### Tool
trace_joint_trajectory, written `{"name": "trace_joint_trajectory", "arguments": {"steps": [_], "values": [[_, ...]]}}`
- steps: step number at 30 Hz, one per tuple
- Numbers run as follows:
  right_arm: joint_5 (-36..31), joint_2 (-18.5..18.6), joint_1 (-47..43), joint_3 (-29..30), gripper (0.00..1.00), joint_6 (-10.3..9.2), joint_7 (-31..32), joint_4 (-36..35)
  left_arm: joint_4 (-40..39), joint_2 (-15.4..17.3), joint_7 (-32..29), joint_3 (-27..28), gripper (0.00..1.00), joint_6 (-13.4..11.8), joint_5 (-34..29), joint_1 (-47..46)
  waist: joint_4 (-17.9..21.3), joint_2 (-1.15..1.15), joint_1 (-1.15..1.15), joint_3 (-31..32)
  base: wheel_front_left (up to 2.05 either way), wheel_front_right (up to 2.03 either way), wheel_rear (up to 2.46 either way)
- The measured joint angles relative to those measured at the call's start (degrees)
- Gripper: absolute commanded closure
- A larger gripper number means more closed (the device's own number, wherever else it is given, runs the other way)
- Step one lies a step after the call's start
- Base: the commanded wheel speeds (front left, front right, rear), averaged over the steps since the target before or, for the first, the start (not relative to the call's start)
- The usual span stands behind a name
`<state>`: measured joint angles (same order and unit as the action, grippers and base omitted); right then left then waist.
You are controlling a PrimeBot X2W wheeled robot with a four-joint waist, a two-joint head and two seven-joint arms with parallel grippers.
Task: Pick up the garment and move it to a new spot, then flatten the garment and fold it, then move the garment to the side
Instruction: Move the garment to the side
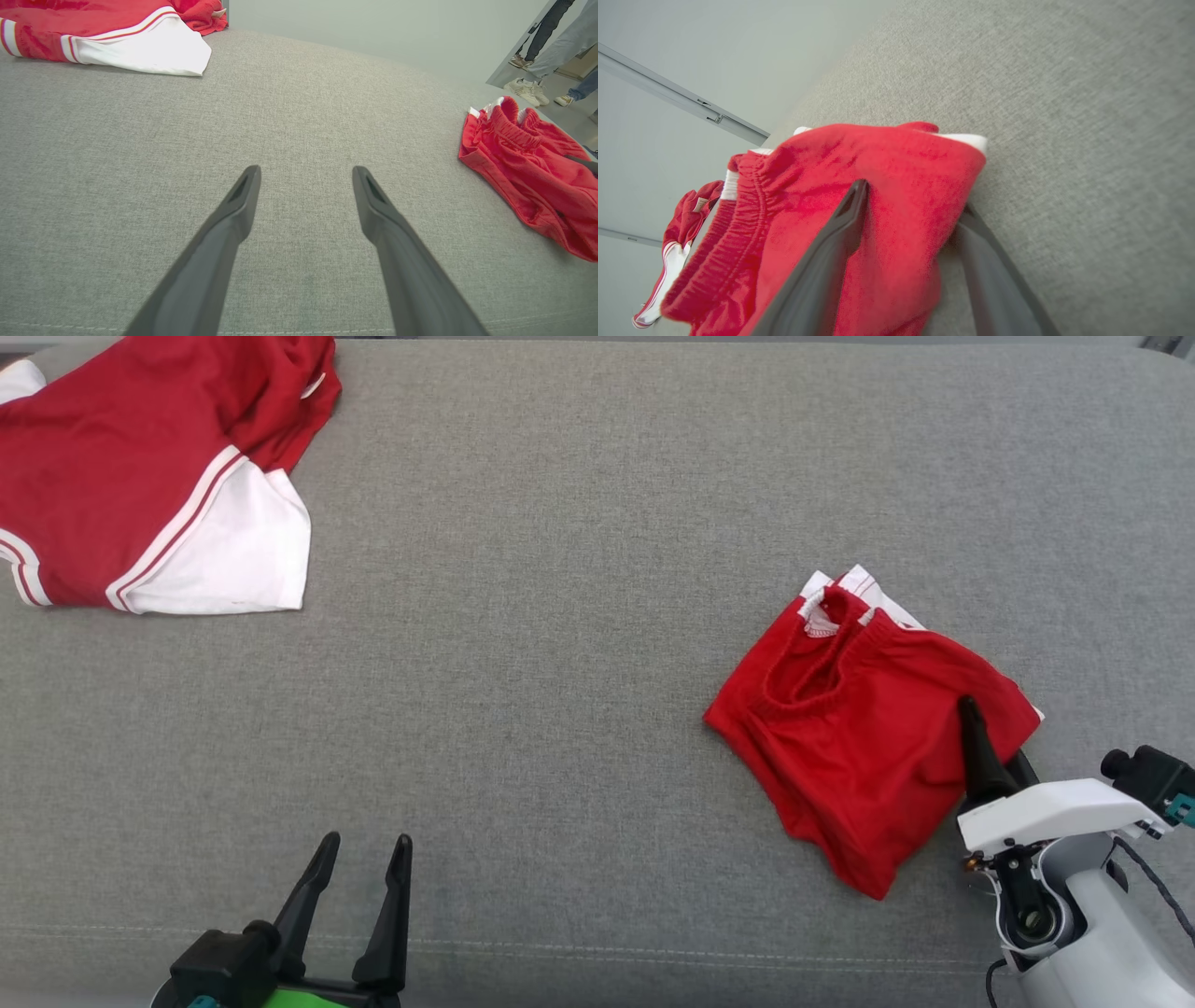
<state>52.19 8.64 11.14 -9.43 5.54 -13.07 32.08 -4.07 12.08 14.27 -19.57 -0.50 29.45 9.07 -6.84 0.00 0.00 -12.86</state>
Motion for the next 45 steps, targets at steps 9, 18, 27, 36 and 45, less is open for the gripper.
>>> {"name": "trace_joint_trajectory", "arguments": {"steps": [9, 18, 27, 36, 45], "values": [[1.91, 2.82, 3.63, -0.78, 1.0, 1.0, 4.2, 0.98, 0.51, -0.14, 0.0, 0.4, 0.0, -0.01, 0.01, -0.49, -0.53, 0.0, 0.0, -0.81, 0.0, 0.0, 0.0], [-0.51, 12.1, 12.54, -3.99, 1.0, 1.51, 11.46, 0.09, 0.02, 0.13, -0.01, 0.6, 0.0, 0.08, 0.0, -1.44, -0.38, 0.0, 0.0, -3.19, 0.0, 0.0, 0.0], [-4.77, 20.37, 20.78, -6.58, 1.0, 1.51, 18.0, 0.25, -0.96, 1.56, -0.62, 0.76, 0.0, 0.57, -1.46, -3.83, -0.88, 0.0, 0.0, -6.73, 0.0, 0.0, 0.0], [-9.43, 24.35, 27.24, -8.98, 1.0, 1.51, 21.26, 1.79, -2.57, 3.35, -1.2, 2.8, 0.0, 0.47, -1.56, -4.13, -1.91, 0.0, 0.0, -10.3, 0.0, 0.0, 0.0], [-11.26, 24.63, 30.46, -10.85, 1.0, 1.52, 21.74, 4.23, -3.9, 3.78, -1.68, 3.55, 0.0, 0.19, -1.55, -4.12, -1.3, 0.0, 0.0, -12.52, 0.0, 0.0, 0.0]]}}
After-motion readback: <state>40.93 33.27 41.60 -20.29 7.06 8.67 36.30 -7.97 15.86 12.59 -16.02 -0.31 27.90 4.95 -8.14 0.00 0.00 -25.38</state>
